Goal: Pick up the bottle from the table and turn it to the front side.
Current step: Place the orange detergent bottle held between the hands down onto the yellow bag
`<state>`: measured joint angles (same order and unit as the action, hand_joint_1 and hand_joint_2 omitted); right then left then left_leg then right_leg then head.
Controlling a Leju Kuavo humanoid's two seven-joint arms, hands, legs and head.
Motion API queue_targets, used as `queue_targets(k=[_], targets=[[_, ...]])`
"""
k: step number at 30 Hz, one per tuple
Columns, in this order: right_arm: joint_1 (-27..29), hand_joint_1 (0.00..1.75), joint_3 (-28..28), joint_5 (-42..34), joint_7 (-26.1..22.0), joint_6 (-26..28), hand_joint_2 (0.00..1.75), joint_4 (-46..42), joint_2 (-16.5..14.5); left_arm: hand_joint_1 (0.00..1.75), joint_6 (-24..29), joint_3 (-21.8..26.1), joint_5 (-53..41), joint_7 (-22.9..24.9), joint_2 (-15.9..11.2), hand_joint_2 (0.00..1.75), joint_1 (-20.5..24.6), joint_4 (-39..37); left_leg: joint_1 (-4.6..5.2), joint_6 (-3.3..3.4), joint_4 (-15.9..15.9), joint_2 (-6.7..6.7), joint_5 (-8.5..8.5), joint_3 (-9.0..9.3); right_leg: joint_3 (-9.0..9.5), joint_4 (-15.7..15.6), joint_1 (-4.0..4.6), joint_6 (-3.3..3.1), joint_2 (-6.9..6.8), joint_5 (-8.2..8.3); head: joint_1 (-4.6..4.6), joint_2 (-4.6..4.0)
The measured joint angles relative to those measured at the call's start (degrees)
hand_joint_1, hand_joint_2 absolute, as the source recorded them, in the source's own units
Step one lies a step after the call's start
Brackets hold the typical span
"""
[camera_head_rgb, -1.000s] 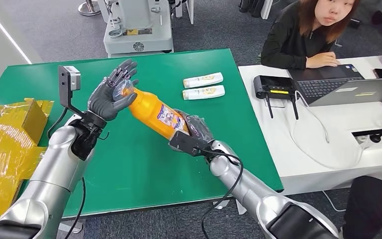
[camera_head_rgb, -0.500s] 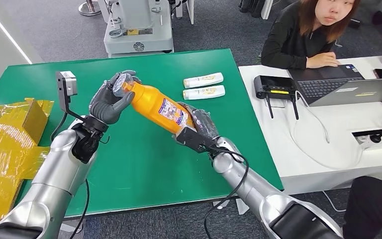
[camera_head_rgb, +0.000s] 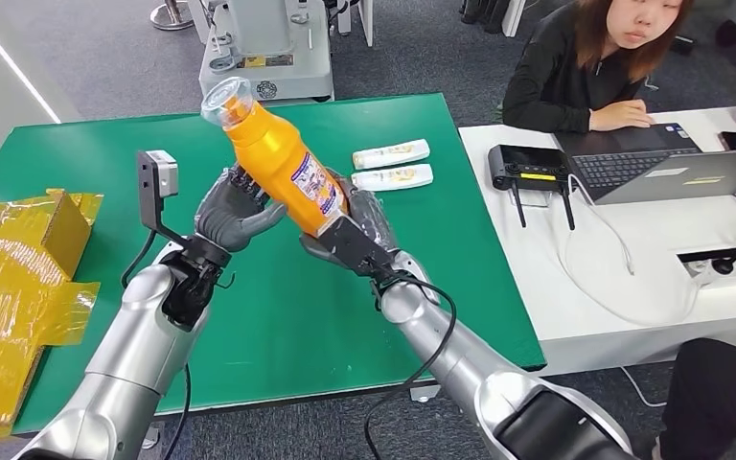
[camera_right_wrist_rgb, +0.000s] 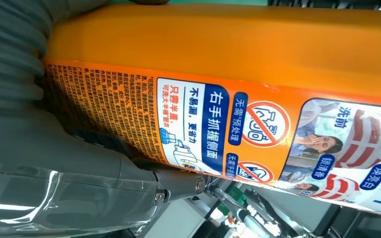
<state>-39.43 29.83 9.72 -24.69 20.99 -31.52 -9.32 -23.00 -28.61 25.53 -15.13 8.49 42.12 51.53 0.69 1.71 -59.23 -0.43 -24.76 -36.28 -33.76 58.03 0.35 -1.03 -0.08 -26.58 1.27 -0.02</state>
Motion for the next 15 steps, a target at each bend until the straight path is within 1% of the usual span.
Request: queue_targets(k=[1, 2, 9, 15], targets=[[0.0, 1.75, 0.0, 0.0, 0.0, -0.1, 1.75, 0.0, -0.3, 0.38, 0.1, 0.0, -0.1, 0.0, 0.2, 1.75, 0.0, 0.2, 0.0, 0.0, 0.0, 0.0, 0.0, 0.0, 0.0, 0.0, 0.0, 0.0, 0.0, 0.0, 0.0, 0.0], [0.0, 1.75, -0.1, 0.1, 0.0, -0.2, 1.75, 0.0, -0.5, 0.0, 0.2, 0.0, -0.1, 0.0, 0.3, 1.75, 0.0, 0.4, 0.0, 0.0, 0.0, 0.0, 0.0, 0.0, 0.0, 0.0, 0.0, 0.0, 0.0, 0.0, 0.0, 0.0], [-0.4, 1.75, -0.5, 1.1, 0.2, -2.1, 1.75, 1.2, -1.8, 0.0, 3.8, 0.2, -3.8, -1.8, 0.4, 1.75, 0.8, 0.2, 0.01, 0.0, 0.0, 0.0, 0.0, 0.0, 0.01, 0.0, 0.0, 0.0, -0.01, 0.01, 0.0, 0.0], [-0.8, 1.75, -0.5, 2.7, 1.1, -2.6, 1.75, 3.1, -2.5, 0.0, 3.8, 0.8, -5.2, -2.3, -0.2, 1.75, 2.8, -1.3, 0.0, 0.0, 0.0, -0.02, 0.0, -0.01, 0.01, 0.0, 0.0, 0.0, -0.01, 0.0, 0.0, 0.0]])
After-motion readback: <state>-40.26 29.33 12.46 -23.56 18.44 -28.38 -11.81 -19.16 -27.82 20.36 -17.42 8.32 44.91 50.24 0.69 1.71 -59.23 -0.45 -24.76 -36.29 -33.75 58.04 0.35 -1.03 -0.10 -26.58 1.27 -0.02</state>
